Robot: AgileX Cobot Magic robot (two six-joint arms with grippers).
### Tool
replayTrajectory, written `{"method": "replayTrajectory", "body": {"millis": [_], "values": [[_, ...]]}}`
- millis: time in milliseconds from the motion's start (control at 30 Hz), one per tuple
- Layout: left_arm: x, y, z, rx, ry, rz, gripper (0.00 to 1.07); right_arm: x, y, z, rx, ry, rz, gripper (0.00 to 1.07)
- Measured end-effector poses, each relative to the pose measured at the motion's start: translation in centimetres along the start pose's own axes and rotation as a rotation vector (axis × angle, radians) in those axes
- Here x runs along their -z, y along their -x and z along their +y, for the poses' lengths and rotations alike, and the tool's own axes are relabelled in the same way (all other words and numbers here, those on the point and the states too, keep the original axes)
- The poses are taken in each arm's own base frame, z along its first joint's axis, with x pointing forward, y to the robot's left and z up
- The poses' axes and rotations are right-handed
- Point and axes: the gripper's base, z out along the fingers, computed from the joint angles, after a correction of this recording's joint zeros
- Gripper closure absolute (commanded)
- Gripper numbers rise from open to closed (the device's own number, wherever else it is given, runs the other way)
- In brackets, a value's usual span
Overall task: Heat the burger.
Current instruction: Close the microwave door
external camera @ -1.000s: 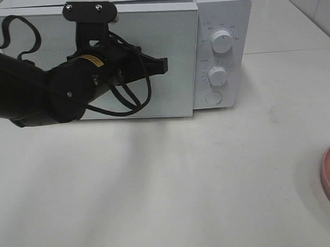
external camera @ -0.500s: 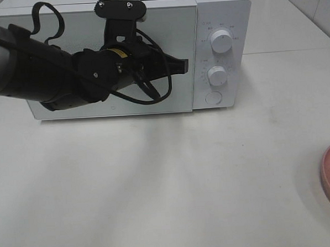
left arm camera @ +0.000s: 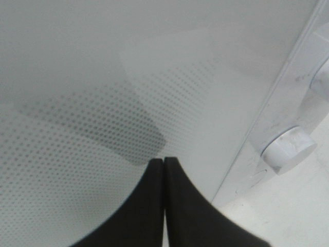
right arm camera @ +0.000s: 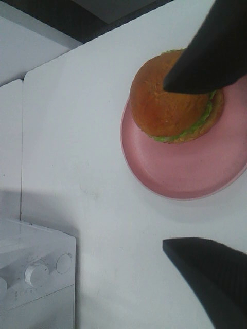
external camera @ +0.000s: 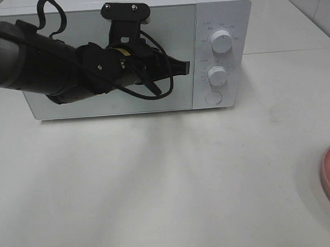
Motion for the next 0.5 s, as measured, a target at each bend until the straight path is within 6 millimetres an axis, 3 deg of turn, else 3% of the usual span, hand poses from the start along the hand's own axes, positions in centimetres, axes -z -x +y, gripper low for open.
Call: {"method": "replayTrajectory", "body": {"millis": [267, 433, 500], "values": [[0.1, 0.3, -0.3, -0.012, -0.019, 0.024, 1.07, 0.0, 0.0, 0.0, 0.000, 0.000, 0.000, 0.32], [1.5, 0.4, 0.2, -0.011, 0.001, 0.007, 1.07, 0.0, 0.0, 0.0, 0.001, 0.000, 0.000, 0.32], [3.1, 0.2, 0.5, -0.004, 0.002, 0.025, 1.07, 0.0, 0.0, 0.0, 0.001, 0.000, 0.000, 0.32]]}}
